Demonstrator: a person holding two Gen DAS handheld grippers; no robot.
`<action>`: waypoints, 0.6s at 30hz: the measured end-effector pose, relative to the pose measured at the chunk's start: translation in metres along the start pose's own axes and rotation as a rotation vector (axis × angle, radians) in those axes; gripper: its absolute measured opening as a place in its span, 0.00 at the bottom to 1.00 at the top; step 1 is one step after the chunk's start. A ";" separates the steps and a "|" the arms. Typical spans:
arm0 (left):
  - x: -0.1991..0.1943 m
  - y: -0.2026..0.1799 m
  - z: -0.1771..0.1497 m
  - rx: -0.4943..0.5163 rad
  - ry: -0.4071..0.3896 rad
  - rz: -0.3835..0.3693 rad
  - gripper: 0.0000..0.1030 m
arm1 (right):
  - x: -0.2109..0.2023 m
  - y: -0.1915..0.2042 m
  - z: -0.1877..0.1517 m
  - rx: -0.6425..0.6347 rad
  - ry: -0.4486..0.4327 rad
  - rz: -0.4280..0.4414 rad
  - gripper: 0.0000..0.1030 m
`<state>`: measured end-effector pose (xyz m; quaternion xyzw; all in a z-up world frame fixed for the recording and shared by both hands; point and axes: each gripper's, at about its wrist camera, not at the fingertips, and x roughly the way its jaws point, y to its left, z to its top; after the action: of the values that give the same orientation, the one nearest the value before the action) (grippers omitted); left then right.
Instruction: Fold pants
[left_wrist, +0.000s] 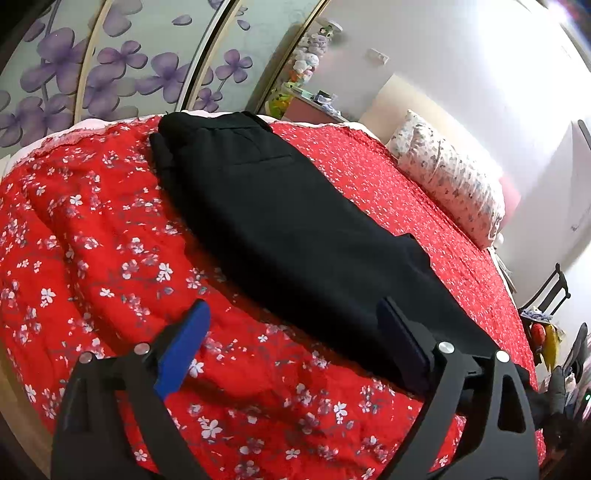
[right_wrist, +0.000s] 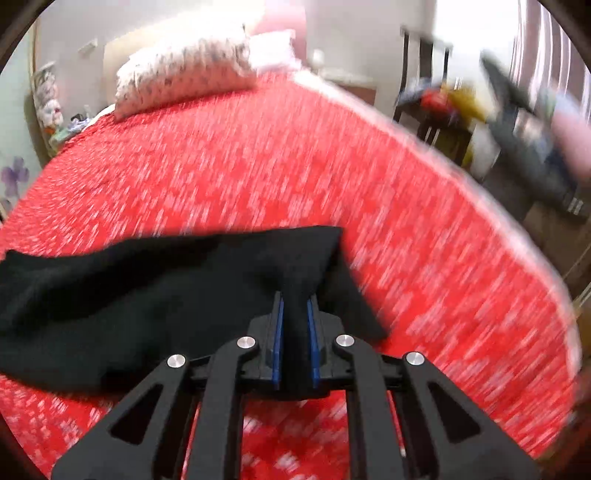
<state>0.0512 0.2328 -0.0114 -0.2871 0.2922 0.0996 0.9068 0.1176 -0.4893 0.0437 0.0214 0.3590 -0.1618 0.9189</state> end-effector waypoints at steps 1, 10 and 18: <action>0.000 0.000 0.000 0.000 0.000 0.001 0.89 | -0.002 -0.001 0.008 -0.021 -0.023 -0.027 0.11; -0.002 -0.001 -0.002 0.014 0.001 -0.004 0.90 | 0.086 -0.015 -0.011 -0.066 0.268 -0.114 0.16; -0.030 -0.011 -0.004 0.103 -0.112 -0.073 0.90 | 0.022 -0.023 0.003 0.017 0.053 -0.232 0.52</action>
<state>0.0288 0.2211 0.0086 -0.2446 0.2353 0.0672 0.9382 0.1270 -0.5180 0.0332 -0.0083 0.3820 -0.2697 0.8839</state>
